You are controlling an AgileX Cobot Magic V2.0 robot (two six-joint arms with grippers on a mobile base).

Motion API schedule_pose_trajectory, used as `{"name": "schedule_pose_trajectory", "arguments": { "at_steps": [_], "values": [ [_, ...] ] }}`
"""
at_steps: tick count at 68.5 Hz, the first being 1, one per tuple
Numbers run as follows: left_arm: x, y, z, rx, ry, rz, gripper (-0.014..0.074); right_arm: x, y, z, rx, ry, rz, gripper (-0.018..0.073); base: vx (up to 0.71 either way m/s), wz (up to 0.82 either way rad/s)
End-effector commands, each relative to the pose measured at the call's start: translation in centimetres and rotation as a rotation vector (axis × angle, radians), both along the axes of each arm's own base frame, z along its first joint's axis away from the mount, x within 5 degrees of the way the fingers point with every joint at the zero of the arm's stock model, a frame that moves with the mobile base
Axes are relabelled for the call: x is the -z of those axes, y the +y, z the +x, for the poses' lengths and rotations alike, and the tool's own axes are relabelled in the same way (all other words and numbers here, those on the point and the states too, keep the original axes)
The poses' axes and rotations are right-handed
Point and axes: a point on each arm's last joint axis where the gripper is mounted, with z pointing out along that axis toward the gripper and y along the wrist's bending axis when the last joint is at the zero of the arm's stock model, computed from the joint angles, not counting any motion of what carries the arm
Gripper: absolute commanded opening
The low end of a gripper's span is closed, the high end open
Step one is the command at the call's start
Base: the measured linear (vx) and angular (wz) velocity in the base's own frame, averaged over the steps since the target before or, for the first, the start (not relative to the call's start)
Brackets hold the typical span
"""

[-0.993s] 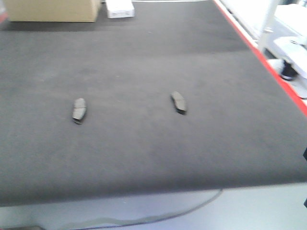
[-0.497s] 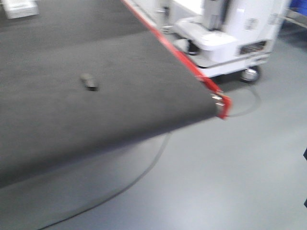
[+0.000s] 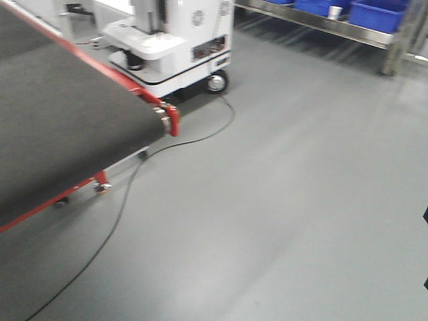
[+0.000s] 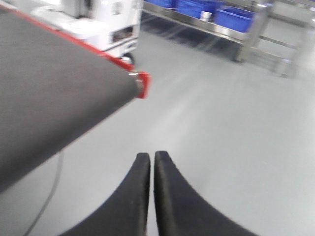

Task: Move and align brake pads A on conveyor
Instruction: 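Turn the base away from the conveyor belt, then drive along the yellow floor line past the steel shelves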

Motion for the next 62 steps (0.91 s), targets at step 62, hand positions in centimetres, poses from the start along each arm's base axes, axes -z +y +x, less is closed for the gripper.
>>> {"name": "schedule_pose_trajectory", "arguments": {
  "at_steps": [62],
  "values": [
    [-1.47, -0.11, 0.16, 0.007, -0.093, -0.025, -0.0006, -1.56, 0.08, 0.11, -0.008, -0.096, 0.009, -0.0008, -0.17, -0.67]
  ]
}}
